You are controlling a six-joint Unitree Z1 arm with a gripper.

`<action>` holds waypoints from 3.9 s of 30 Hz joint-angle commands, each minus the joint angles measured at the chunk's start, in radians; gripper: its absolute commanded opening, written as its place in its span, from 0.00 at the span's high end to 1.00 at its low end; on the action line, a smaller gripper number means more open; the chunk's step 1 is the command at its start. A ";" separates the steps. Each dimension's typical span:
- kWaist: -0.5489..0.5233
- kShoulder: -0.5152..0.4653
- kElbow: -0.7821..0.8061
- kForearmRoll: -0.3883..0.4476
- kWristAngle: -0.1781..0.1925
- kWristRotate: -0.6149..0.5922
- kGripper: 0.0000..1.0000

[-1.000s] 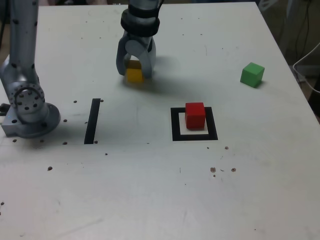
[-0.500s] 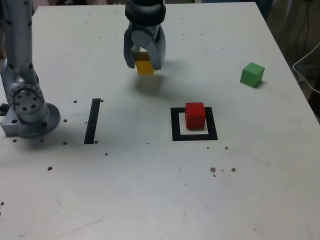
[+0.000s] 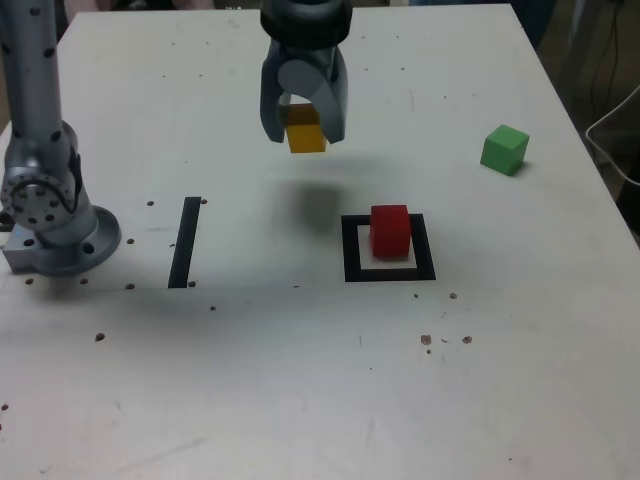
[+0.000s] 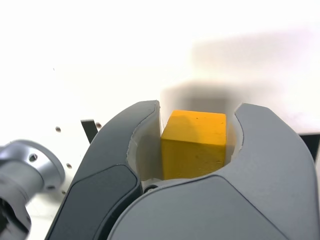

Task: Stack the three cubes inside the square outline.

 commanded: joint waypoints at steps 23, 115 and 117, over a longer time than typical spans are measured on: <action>-0.218 0.122 -0.227 0.159 -0.031 -0.270 0.89; -0.248 0.345 -0.408 0.191 -0.092 -0.324 0.60; -0.247 0.345 -0.406 0.192 -0.093 -0.323 0.54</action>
